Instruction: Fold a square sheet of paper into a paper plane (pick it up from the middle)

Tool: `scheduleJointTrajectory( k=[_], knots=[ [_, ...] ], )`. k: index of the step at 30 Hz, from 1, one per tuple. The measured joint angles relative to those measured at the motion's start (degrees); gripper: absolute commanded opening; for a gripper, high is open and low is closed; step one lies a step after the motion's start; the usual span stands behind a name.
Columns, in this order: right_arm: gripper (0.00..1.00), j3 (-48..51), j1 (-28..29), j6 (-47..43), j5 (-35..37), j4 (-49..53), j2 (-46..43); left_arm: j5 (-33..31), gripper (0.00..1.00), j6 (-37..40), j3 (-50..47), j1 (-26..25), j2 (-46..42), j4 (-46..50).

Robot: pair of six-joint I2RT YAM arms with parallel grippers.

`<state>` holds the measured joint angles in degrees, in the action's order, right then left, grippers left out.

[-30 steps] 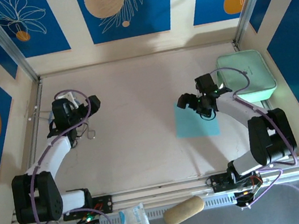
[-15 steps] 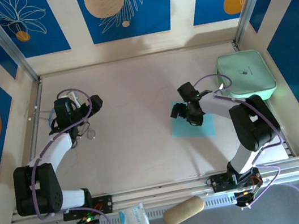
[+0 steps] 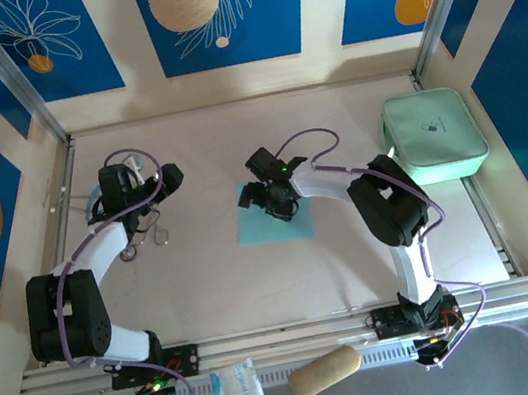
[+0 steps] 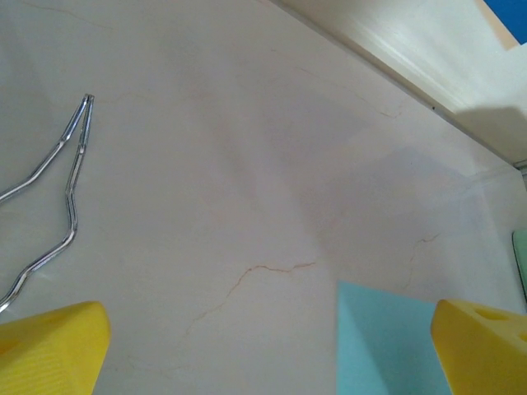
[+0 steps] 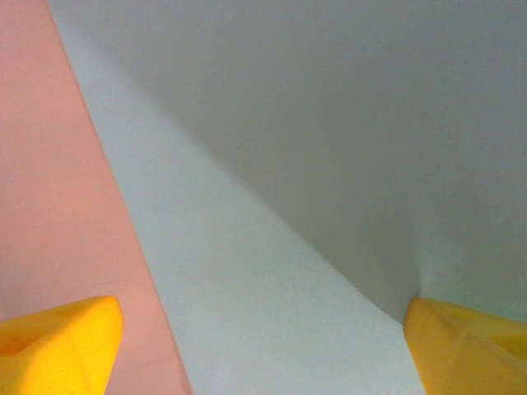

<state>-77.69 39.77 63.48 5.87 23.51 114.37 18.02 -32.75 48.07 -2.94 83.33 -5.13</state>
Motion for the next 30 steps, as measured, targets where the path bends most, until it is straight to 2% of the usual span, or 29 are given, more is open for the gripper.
scheduleJointTrajectory(
  k=[7,10,12,15,20,24,30],
  knots=[
    [0.89,-3.52,1.70,2.99,-4.42,-2.82,2.56,-0.42,0.99,-0.42,0.92,-1.18,0.00,4.94],
    [0.89,-0.33,0.96,1.77,-3.61,-4.26,-1.25,-0.68,0.99,-1.92,3.37,-2.91,0.00,10.49],
    [0.92,3.39,-0.24,-0.31,-1.86,-4.44,-6.99,-0.68,0.99,-2.97,5.57,-4.50,0.07,13.84],
    [0.99,6.82,-3.43,-4.33,1.33,-4.52,-16.22,-1.03,0.99,-3.87,8.85,-8.37,0.57,17.88],
    [0.99,13.86,-11.78,-13.75,7.61,-8.07,-26.71,-3.72,0.99,-4.92,13.88,-17.11,5.44,24.39],
    [0.99,17.73,-15.91,-21.16,11.26,-8.02,-28.33,-8.63,0.99,-6.43,18.69,-24.20,12.09,30.56],
    [0.99,20.04,-20.52,-27.89,12.37,-9.03,-29.44,-15.96,1.00,-7.96,27.67,-33.09,21.44,39.04]
  ],
)
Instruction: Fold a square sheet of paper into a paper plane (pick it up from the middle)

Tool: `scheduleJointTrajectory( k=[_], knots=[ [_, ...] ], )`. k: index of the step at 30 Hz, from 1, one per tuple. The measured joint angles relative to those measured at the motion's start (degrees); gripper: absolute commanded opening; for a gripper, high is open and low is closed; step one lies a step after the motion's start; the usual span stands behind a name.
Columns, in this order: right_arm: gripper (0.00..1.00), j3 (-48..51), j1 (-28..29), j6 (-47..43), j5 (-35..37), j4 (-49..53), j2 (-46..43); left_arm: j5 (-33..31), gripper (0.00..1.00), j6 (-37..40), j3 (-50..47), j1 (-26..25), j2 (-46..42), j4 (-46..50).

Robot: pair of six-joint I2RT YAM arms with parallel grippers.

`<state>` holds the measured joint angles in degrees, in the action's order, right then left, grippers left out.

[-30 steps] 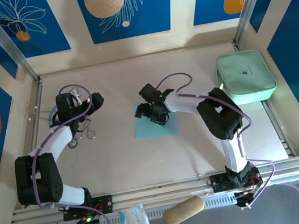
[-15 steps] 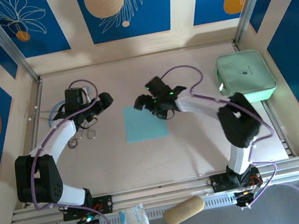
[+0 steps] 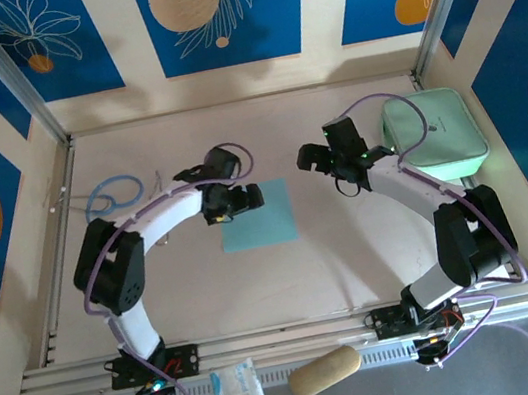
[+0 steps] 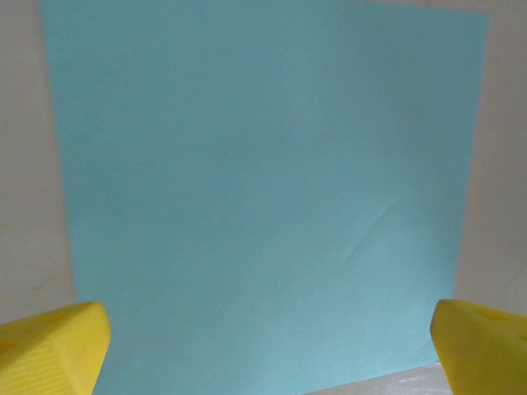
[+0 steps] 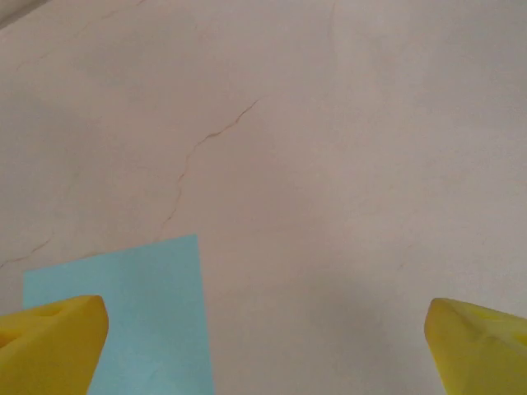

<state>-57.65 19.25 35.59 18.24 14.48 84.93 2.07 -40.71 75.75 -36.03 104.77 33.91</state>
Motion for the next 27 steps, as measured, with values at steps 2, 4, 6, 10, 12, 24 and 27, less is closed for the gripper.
scheduleJointTrajectory(
  k=[2,4,6,10,12,24,27],
  knots=[
    [0.99,0.37,-1.09,-1.25,0.00,-0.37,-0.83,-1.77,0.99,-0.31,3.50,-2.12,3.08,2.29],
    [0.99,0.37,-1.84,-1.86,0.07,-0.57,-1.27,-3.28,0.98,-0.81,6.45,-3.48,5.62,4.02],
    [0.99,0.35,-2.14,-2.21,0.04,-0.48,-1.36,-4.57,0.95,-1.05,9.11,-4.57,8.07,5.66],
    [0.99,-0.85,-2.56,-2.21,-0.09,1.49,-0.33,-6.05,0.90,-1.05,13.40,-5.60,12.11,8.00],
    [0.99,-1.57,-2.78,-2.21,-0.22,1.92,0.48,-6.80,0.89,-0.98,15.08,-5.64,13.77,8.94],
    [0.99,-2.05,-2.89,-2.40,-0.20,3.37,0.85,-9.46,0.85,-0.83,19.67,-5.75,19.34,12.13],
    [0.99,-2.23,-2.89,-2.45,-0.20,3.63,1.18,-9.97,0.83,-0.83,19.67,-5.75,19.69,12.48]
  ],
)
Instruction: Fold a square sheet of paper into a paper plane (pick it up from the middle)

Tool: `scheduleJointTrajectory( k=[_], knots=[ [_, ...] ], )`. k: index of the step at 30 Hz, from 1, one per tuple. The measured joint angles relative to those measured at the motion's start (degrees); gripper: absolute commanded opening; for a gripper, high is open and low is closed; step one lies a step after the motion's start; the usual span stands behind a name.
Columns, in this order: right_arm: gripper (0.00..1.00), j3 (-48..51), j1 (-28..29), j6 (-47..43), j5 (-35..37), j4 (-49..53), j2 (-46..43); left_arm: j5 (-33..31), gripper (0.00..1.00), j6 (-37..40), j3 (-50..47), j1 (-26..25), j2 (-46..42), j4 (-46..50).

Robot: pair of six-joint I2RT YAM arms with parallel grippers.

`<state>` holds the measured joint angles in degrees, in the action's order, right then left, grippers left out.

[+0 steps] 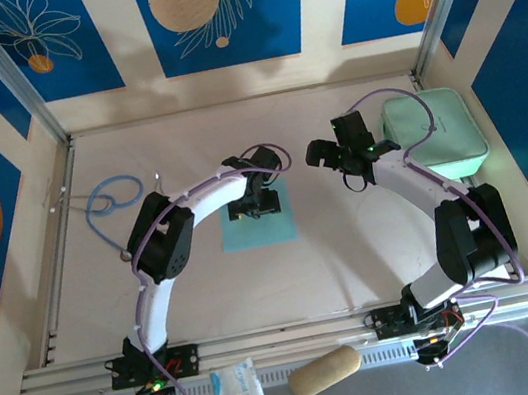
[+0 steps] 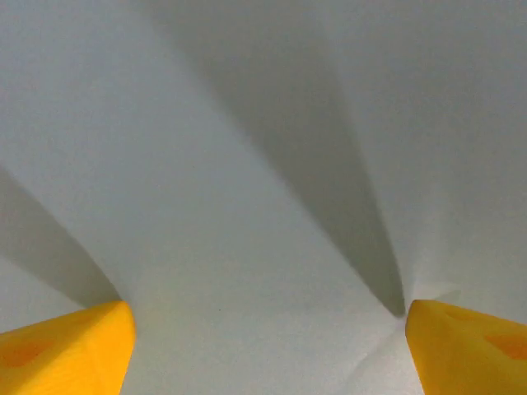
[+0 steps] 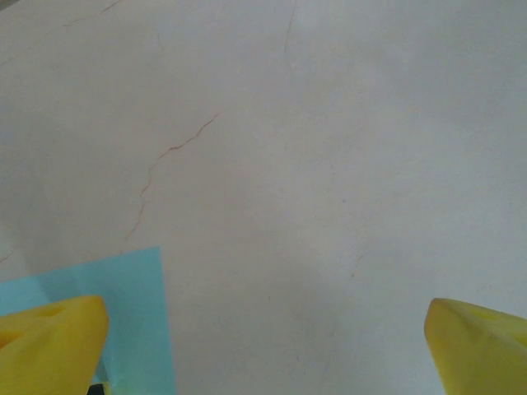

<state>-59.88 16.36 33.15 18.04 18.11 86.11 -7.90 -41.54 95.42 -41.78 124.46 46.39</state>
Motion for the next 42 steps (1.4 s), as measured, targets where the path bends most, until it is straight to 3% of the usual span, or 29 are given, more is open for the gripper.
scheduleJointTrajectory(
  k=[18,25,32,42],
  knots=[
    [0.99,-0.57,-0.22,0.02,-0.04,1.27,1.66,-0.61,0.71,-0.44,-0.74,-0.04,0.00,-0.98],
    [0.99,-0.87,-0.55,0.02,-0.24,1.44,1.66,-0.26,0.50,-1.42,-3.61,-0.02,-2.05,-3.67],
    [0.99,-0.87,-2.16,0.52,-3.28,0.83,1.64,7.50,0.31,-1.57,-9.70,0.92,-9.22,-11.54],
    [0.99,0.46,-4.85,3.32,-12.61,-2.58,0.55,19.02,0.29,-3.54,-18.73,4.79,-19.28,-31.45]
  ],
)
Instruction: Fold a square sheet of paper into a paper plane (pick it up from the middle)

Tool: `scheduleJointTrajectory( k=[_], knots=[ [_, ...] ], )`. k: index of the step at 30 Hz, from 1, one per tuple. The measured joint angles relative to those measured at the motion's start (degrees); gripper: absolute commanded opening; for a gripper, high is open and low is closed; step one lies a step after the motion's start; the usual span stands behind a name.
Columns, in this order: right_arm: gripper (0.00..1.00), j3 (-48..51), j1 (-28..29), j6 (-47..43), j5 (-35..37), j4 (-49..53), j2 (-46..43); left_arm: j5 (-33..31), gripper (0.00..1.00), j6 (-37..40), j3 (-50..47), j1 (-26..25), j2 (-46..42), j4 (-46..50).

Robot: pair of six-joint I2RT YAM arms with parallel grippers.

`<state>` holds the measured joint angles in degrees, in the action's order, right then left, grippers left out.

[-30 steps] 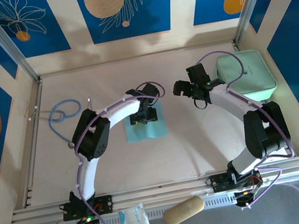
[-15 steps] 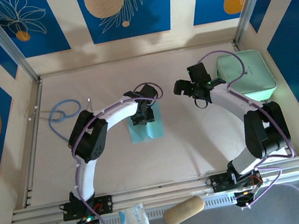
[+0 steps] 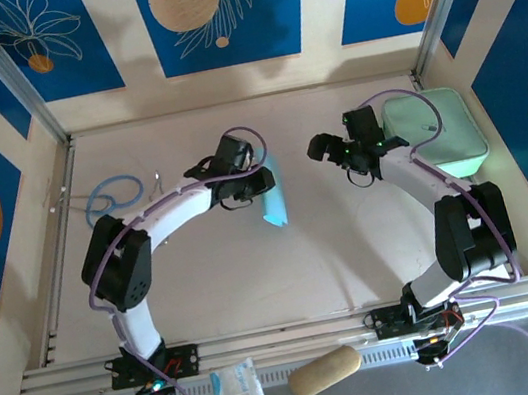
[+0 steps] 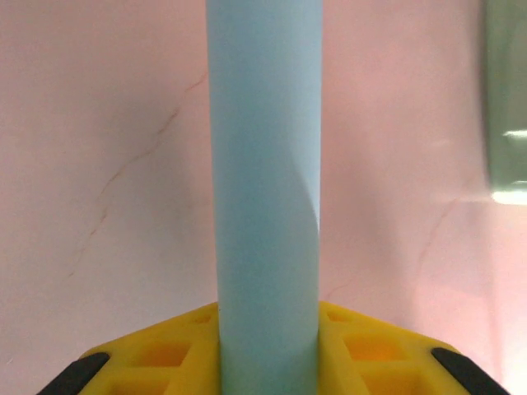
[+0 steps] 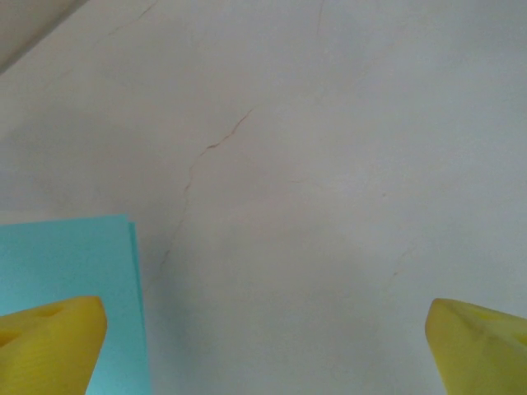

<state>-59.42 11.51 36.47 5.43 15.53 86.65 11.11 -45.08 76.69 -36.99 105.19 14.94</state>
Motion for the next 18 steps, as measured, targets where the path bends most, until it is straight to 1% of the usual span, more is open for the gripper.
scheduleJointTrajectory(
  k=[2,5,12,14,18],
  knots=[
    [0.96,1.11,-0.20,0.44,-2.54,-1.60,-0.02,0.72,0.29,-1.01,-2.56,0.68,-0.07,-3.58],
    [0.91,3.34,-0.24,1.57,-6.69,-3.96,-0.26,0.63,0.29,-2.01,-5.33,1.38,0.81,-5.60],
    [0.74,4.76,0.17,5.03,-15.56,-7.15,1.03,-1.51,0.24,-2.21,-8.55,1.53,3.08,-6.95],
    [0.65,4.83,0.81,5.92,-17.40,-8.09,2.54,-2.64,0.22,-1.92,-9.44,1.53,3.13,-6.97],
    [0.49,4.79,3.50,7.58,-20.41,-9.05,6.69,-4.22,0.19,-0.96,-9.68,1.53,3.69,-6.75]
  ],
)
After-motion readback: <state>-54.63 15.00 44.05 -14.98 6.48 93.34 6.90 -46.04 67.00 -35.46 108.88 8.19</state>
